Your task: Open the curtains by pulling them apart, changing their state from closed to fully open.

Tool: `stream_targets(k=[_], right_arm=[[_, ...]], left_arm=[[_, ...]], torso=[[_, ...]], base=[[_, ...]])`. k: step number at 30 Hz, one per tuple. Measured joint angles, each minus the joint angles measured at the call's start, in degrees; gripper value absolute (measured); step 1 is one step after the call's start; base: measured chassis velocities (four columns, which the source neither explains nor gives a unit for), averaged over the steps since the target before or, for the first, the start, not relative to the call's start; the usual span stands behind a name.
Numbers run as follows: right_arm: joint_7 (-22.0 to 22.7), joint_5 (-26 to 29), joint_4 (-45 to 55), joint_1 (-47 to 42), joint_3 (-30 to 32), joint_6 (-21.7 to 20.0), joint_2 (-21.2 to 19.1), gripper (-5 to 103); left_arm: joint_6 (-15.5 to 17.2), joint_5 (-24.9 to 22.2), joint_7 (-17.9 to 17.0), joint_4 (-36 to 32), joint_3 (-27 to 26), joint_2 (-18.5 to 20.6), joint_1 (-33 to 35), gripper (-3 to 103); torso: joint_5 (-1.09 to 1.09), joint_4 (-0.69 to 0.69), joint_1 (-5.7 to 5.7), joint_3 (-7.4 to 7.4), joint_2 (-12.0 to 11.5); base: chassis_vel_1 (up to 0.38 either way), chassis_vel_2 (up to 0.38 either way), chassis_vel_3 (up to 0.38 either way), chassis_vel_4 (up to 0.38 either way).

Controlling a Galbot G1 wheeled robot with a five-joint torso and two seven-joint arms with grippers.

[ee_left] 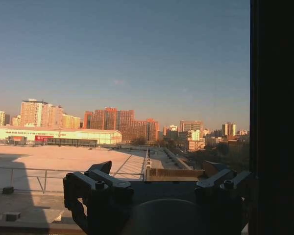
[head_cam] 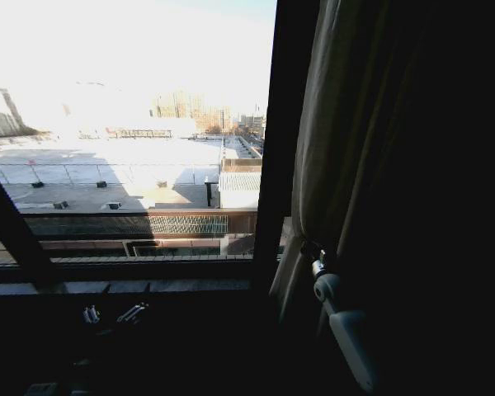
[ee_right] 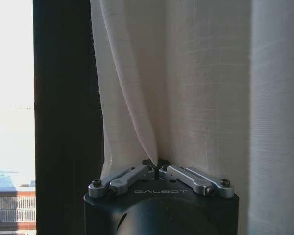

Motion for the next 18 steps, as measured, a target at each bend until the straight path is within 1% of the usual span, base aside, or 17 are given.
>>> stream_targets(k=[5,7,10,13,17,18], right_arm=[[0.09,-0.29,0.08,-0.24,-0.06,0.74,-0.04,0],[0.13,-0.4,0.08,-0.27,-0.1,1.03,-0.05,0],[0.17,-0.44,0.08,-0.27,-0.1,1.15,-0.07,0],[0.39,-0.46,0.17,-0.27,-0.11,1.19,-0.21,0],[0.79,-0.31,0.23,-0.09,0.22,0.98,-0.33,0],[1.21,-0.3,-0.57,0.29,1.0,0.76,-0.3,0]], left_arm=[[0.0,0.0,0.01,0.14,-0.03,0.01,-0.08,100],[0.0,0.0,0.04,0.22,0.01,0.03,-0.1,100],[-0.02,0.0,0.12,0.3,0.04,0.02,-0.13,100],[-0.09,0.01,0.17,0.41,0.07,0.02,-0.13,100],[-0.21,0.02,0.12,0.59,0.14,0.05,-0.13,100],[-0.24,0.02,0.13,0.6,0.18,0.06,-0.16,100]], torso=[[-0.02,0.01,-0.02,-0.01,0.01],[-0.01,-0.01,-0.02,0.0,0.0],[0.04,-0.03,-0.01,0.0,0.0],[0.03,0.0,-0.02,0.0,0.0],[-0.06,0.02,-0.02,-0.01,0.0],[-0.08,0.05,-0.01,-0.01,0.01]], base=[[-0.302,-0.266,0.3,0.266],[-0.264,-0.261,0.215,0.23],[-0.114,-0.175,0.149,0.108],[-0.04,-0.039,0.087,0.014],[0.0,0.0,0.0,0.0],[0.0,0.0,0.0,0.0]])
